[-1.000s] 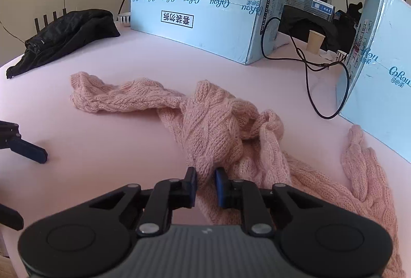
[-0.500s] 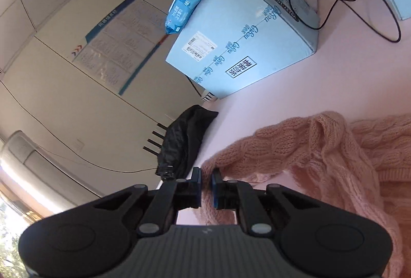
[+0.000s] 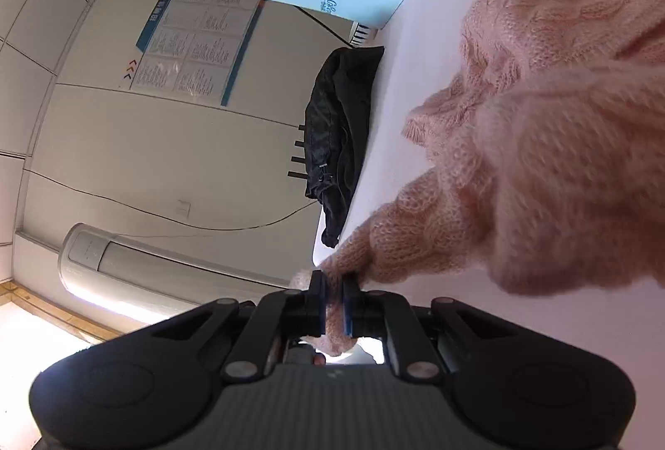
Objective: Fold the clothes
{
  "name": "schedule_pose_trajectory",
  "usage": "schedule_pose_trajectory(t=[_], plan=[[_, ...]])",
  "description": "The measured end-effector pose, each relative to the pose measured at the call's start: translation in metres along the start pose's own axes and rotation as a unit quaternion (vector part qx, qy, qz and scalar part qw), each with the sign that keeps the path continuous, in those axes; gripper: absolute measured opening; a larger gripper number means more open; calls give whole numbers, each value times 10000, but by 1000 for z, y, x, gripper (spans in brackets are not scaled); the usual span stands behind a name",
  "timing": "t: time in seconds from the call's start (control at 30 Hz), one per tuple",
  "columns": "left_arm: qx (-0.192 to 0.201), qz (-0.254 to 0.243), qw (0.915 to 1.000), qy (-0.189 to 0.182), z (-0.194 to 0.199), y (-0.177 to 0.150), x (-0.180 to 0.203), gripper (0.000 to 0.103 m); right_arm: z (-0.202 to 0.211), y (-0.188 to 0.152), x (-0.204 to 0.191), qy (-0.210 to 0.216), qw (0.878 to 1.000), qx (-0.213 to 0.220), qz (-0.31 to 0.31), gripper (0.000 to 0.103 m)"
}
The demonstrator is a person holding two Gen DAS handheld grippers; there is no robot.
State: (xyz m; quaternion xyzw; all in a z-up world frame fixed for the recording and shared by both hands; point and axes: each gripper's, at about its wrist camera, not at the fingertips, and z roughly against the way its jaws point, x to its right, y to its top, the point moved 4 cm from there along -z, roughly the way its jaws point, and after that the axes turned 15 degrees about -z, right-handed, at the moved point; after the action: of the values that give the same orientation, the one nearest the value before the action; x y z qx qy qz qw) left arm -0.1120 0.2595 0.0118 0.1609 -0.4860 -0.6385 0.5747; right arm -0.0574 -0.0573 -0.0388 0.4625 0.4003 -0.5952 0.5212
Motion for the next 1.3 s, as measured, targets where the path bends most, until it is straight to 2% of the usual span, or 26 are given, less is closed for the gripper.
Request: schedule_pose_trajectory(t=[0.13, 0.27, 0.33, 0.37, 0.43, 0.53, 0.63, 0.7, 0.77, 0.83, 0.9, 0.97, 1.03, 1.1, 1.2, 1.3], plan=[[217, 84, 9995, 219, 4, 19, -13, 103, -20, -12, 6, -794, 9959, 136, 417, 13], [82, 59, 9999, 114, -9, 34, -12, 103, -27, -16, 9, -1120, 9919, 260, 534, 25], [-64, -42, 10000, 39, -21, 37, -4, 103, -28, -16, 10, -1063, 9932, 178, 433, 48], [-100, -108, 9999, 51, -27, 39, 0, 103, -27, -16, 10, -953, 9948, 99, 346, 52], [-152, -243, 9996, 46, -36, 42, 8, 103, -21, -16, 7, -621, 9978, -47, 205, 70], [-285, -337, 9990, -105, -50, 46, 18, 103, 0, -14, -8, 42, 9994, -102, 336, 89], [-441, -401, 9981, -169, -63, 50, 25, 103, 38, -14, -29, 898, 9937, -113, 662, 96], [-584, -403, 9974, -104, -75, 53, 27, 103, 87, -10, -43, 1308, 9854, 260, 1054, 97], [-732, -374, 9966, 23, -87, 54, 26, 103, 141, -6, -46, 1389, 9765, 888, 1390, 98], [-905, -353, 9952, 153, -101, 55, 24, 103, 193, -2, -42, 1205, 9657, 1631, 1623, 99], [-1071, -292, 9937, 181, -115, 53, 21, 103, 257, 0, -29, 651, 9461, 2702, 1664, 99], [-1155, -256, 9928, 178, -127, 52, 20, 103, 308, -2, -11, -76, 9221, 3556, 1522, 99], [-1162, -263, 9926, 215, -136, 52, 19, 103, 352, -5, 10, -739, 8956, 4190, 1303, 99], [-1171, -269, 9922, 325, -142, 53, 22, 103, 383, -6, 33, -1251, 8751, 4565, 1012, 99], [-1202, -492, 9902, 513, -150, 53, 29, 103, 417, -7, 69, -1921, 8555, 4785, 480, 99], [-1270, -789, 9858, 760, -157, 51, 39, 102, 413, 3, 98, -2452, 8481, 4694, 166, 97]])
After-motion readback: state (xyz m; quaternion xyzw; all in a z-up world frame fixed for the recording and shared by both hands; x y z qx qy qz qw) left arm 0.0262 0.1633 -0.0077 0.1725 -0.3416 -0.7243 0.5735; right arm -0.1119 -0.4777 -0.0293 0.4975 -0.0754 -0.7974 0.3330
